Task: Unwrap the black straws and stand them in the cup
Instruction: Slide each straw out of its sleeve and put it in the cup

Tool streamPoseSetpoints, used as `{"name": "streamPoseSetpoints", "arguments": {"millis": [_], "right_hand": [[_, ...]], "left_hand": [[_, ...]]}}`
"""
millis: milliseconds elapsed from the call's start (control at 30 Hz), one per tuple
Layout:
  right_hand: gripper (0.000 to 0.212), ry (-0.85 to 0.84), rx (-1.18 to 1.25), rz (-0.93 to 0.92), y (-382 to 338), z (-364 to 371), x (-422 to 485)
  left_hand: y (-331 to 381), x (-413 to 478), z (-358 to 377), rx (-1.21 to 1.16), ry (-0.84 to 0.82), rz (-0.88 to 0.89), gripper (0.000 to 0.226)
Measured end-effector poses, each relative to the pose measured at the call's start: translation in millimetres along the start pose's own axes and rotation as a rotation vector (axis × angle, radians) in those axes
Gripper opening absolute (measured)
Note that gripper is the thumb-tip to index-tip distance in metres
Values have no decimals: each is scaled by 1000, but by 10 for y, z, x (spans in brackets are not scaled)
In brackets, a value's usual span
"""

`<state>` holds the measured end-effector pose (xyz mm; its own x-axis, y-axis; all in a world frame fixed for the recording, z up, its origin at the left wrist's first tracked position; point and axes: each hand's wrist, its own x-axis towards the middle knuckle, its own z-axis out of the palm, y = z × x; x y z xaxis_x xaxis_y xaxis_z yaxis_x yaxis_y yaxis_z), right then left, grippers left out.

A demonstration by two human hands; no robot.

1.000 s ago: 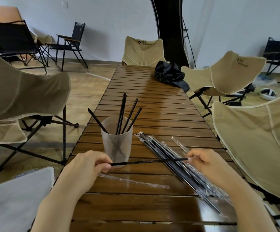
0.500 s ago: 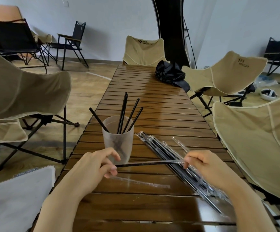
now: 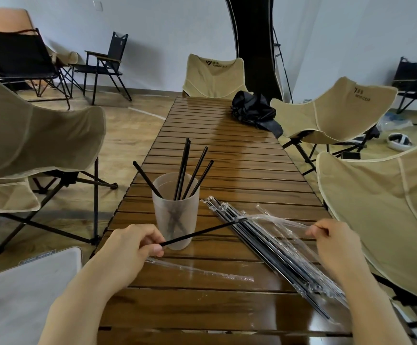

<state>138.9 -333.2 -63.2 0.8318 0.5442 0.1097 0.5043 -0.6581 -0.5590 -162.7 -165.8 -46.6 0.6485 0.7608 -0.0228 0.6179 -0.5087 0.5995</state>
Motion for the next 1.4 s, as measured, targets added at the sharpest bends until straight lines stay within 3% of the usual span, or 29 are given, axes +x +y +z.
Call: {"name": "streamPoseSetpoints", "arguments": {"millis": [133,267,400,567,667,800,933,1067,1200,1400], "right_hand": [[22,-2,13,164,48,42,-1],[24,44,-22,211,36,24,-33],[26,19,-22,248,27,37,-43],[24,-174,39,192,-80,52,-63],[31,-349,53,110,-199,91,-124],[30,-502,-10,29,-387,142,-226],[12,-583,-54,25,-569,179,-282],[16,-613,-104,-27,-630,227,-298],[14,-590,-137,-124,-674,348,-353],[20,-512,-264,-178,-732,525,-460]], "left_hand": [[67,-1,-6,-23,-99,44,10],[67,-16,-52,-40,-76,18,14],[129,-58,-132,-217,-95,4,25],[372,-85,-111,-499,-210,100,18],[487,-84,-121,-665,-114,209,18],[544,-26,-152,-779,261,330,26],[512,73,-195,-711,638,369,15],[513,127,-130,-542,794,396,12],[531,172,-10,-376,845,359,12],[486,230,157,-61,702,251,11]]}}
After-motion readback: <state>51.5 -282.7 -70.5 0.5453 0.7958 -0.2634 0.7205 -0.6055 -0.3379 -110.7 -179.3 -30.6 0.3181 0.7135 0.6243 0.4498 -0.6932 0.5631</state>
